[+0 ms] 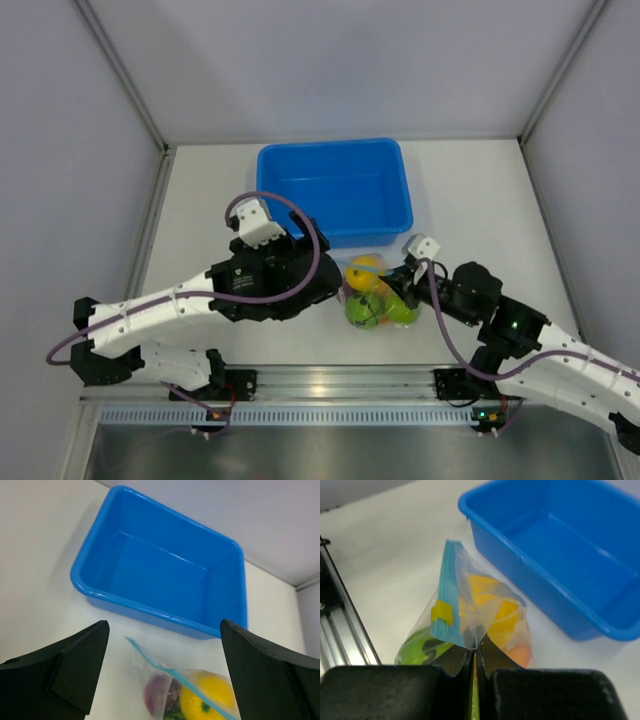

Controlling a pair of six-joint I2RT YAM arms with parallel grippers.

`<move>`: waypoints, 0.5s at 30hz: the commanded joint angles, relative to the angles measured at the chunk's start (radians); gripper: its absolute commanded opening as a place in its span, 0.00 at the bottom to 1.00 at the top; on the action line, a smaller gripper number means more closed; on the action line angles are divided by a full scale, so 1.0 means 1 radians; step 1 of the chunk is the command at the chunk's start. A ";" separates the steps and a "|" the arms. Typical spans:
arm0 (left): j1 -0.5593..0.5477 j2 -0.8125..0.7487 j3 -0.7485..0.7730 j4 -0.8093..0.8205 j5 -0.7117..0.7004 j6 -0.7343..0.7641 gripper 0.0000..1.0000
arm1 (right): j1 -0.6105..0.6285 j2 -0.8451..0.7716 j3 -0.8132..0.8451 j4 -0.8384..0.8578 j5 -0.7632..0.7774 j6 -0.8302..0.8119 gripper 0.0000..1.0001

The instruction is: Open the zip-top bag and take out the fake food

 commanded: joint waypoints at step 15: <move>0.221 -0.325 -0.633 1.262 1.066 1.378 0.98 | 0.014 0.105 0.315 -0.368 0.045 0.162 0.00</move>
